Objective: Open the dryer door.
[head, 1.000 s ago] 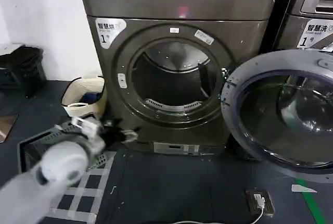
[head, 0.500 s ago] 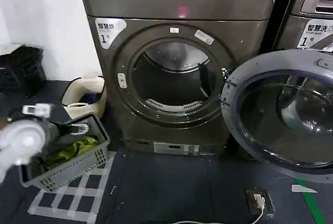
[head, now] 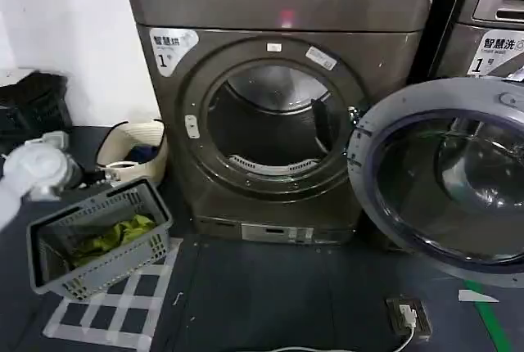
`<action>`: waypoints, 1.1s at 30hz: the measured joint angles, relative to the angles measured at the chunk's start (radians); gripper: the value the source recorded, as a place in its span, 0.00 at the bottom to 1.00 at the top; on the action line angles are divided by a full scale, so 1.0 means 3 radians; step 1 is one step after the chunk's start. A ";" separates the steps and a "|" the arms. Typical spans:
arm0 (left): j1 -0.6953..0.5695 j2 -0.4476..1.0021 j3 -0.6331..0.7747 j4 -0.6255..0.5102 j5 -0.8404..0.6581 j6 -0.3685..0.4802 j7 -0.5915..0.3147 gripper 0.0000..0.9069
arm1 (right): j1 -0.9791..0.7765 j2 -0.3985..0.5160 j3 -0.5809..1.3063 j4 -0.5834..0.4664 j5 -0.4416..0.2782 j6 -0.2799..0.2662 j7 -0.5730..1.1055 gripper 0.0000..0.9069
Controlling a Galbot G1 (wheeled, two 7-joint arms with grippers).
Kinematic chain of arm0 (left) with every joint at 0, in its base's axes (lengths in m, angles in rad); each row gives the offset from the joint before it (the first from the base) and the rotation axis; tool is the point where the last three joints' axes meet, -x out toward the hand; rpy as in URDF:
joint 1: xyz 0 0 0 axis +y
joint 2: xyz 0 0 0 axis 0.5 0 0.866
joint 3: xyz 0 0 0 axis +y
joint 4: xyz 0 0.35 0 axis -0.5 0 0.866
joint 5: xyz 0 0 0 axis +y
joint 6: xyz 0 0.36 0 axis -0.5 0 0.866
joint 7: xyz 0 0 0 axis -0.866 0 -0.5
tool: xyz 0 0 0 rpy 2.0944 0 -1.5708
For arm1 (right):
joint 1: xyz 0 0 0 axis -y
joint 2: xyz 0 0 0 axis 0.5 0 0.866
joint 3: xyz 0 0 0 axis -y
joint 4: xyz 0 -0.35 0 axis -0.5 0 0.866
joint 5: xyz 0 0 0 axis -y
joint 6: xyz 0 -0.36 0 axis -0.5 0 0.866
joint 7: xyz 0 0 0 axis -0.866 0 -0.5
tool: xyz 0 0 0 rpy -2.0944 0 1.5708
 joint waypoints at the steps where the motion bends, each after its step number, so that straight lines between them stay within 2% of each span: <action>1: -0.0082 -0.0017 0.0069 0.0074 -0.0060 0.0000 0.0000 1.00 | 0.0004 -0.0002 -0.0004 -0.0001 0.0000 0.0001 0.0000 1.00; 8: -0.0462 -0.0075 0.0343 0.0583 -0.0396 0.0000 -0.0027 1.00 | 0.0025 -0.0012 -0.0038 -0.0061 0.0004 0.0055 -0.0008 1.00; 13: -0.0563 -0.0022 0.0402 0.0816 -0.0386 0.0000 -0.0025 1.00 | 0.0016 -0.0066 -0.0010 -0.0121 0.0026 0.0069 -0.0015 1.00; 21: -0.0542 0.0191 0.0484 0.0805 -0.0595 0.0000 -0.0020 1.00 | 0.0039 -0.0081 -0.0004 -0.0166 0.0223 0.0143 -0.0093 1.00; 26: -0.0416 0.0377 0.0482 0.0639 -0.0754 0.0000 -0.0021 1.00 | 0.0039 -0.0081 0.0002 -0.0167 0.0461 0.0160 -0.0123 1.00; 33: -0.0155 0.0574 0.0366 0.0428 -0.0914 0.0000 -0.0024 1.00 | 0.0048 -0.0084 0.0006 -0.0157 0.0533 0.0413 -0.0221 1.00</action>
